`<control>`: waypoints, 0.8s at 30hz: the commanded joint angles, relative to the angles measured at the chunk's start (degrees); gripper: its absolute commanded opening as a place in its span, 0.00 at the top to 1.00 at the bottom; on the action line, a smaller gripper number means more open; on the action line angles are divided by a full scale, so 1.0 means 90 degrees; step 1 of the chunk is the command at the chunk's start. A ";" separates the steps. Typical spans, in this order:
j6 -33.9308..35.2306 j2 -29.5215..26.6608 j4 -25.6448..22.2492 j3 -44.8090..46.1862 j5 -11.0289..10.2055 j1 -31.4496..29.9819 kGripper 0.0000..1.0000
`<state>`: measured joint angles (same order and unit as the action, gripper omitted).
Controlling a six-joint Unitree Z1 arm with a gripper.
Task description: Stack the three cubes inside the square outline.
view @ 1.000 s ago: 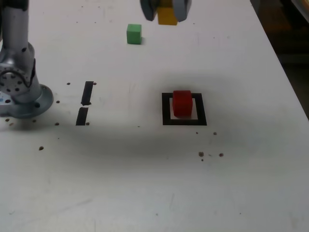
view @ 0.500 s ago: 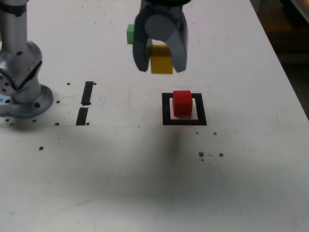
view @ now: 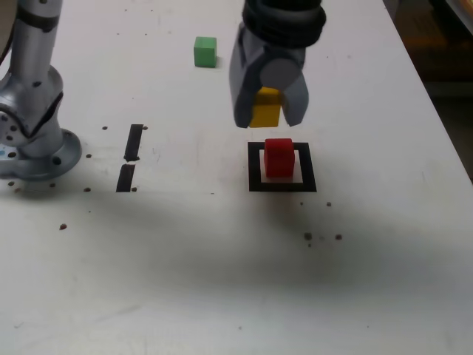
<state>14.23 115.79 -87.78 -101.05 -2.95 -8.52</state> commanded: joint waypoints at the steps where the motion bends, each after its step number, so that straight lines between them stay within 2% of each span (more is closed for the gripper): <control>1: -0.0023 0.0085 0.0065 -0.0039 0.0004 0.0025 0.85; 10: -0.0053 0.0385 0.0431 0.0040 0.0222 0.0040 0.85; 17: -0.0136 0.0469 0.0577 0.0078 0.0184 0.0041 0.82; 20: -0.0151 0.0500 0.0627 0.0120 0.0156 0.0041 0.73; 24: -0.0159 0.0538 0.0666 0.0195 0.0127 0.0041 0.48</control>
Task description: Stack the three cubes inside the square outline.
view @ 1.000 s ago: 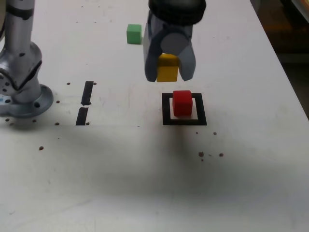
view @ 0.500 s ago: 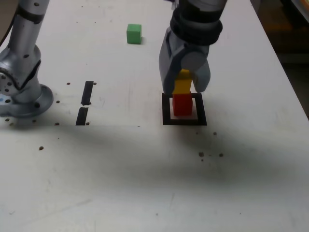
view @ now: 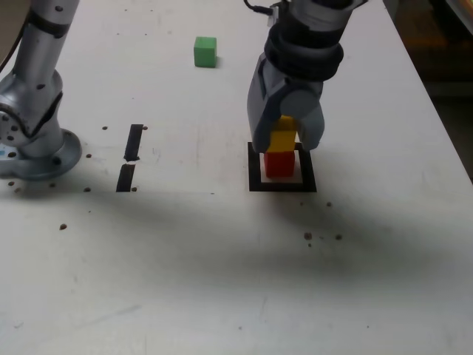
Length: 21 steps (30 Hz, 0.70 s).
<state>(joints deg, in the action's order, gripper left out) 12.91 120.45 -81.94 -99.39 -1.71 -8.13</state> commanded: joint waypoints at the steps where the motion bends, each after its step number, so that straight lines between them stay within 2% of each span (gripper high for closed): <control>1: -0.0018 0.0032 0.0038 0.0025 -0.0016 -0.0002 0.42; 5: -0.0062 0.0084 0.0225 0.0110 -0.0034 -0.0002 0.24; 10: -0.0110 0.0068 0.0346 0.0177 -0.0103 0.0003 0.14; 13: -0.0094 -0.0127 0.0109 0.0188 -0.0250 0.0005 0.07; 17: -0.0044 -0.0677 -0.0471 0.0209 -0.0504 0.0039 0.02; 21: -0.0227 -0.1713 -0.0919 0.0485 -0.0729 0.0377 0.01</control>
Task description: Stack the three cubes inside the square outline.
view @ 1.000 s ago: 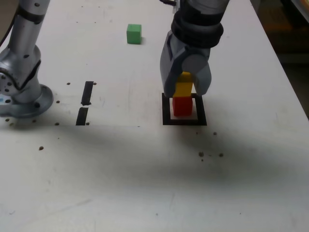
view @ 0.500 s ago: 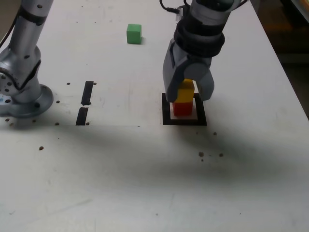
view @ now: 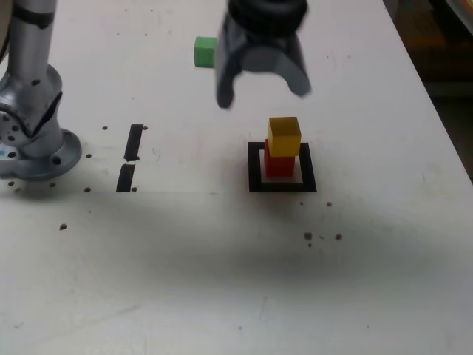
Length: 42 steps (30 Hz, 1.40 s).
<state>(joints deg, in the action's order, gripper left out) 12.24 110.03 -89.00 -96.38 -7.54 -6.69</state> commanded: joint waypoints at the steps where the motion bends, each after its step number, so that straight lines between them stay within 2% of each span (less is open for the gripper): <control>1: -0.0304 -0.0826 -0.0163 0.0272 -0.0114 0.0393 0.01; 5: -0.1497 -0.1671 -0.0098 0.0784 -0.0223 0.1552 0.00; 9: -0.3257 -0.1861 0.0192 0.0963 -0.0469 0.3051 0.00; 12: -0.4537 -0.1613 0.0607 0.0868 -0.0637 0.4241 0.00; 17: -0.5625 -0.0724 0.0998 0.0488 -0.0665 0.5420 0.00; 22: -0.5942 -0.0023 0.1413 0.0509 -0.0816 0.5751 0.01; 28: -0.6010 0.0202 0.2066 0.1080 -0.1032 0.6053 0.01; 34: -0.6403 0.0434 0.2520 0.1334 -0.1077 0.6263 0.03; 42: -0.6834 0.0698 0.2876 0.1428 -0.1077 0.6056 0.08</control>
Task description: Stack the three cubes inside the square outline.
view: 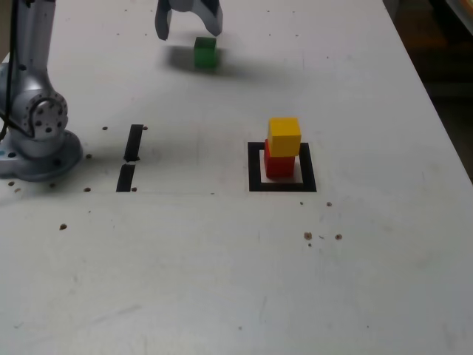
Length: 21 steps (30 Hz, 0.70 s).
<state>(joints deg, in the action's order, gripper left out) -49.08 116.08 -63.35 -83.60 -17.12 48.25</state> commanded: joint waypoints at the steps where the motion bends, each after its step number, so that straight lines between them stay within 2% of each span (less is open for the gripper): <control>1: -0.0039 0.0039 0.0048 0.0014 -0.0012 -0.0091 0.09; 8: -0.0074 0.0084 0.0281 0.0228 0.0019 -0.0303 0.15; 13: -0.0084 0.0196 0.0560 0.0408 0.0212 -0.0341 0.25; 17: -0.0084 0.0293 0.0707 0.0386 0.0342 -0.0351 0.42; 21: -0.0084 0.0228 0.0743 0.0344 0.0517 -0.0380 0.65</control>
<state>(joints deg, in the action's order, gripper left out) -49.76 118.62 -56.70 -80.15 -12.65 45.00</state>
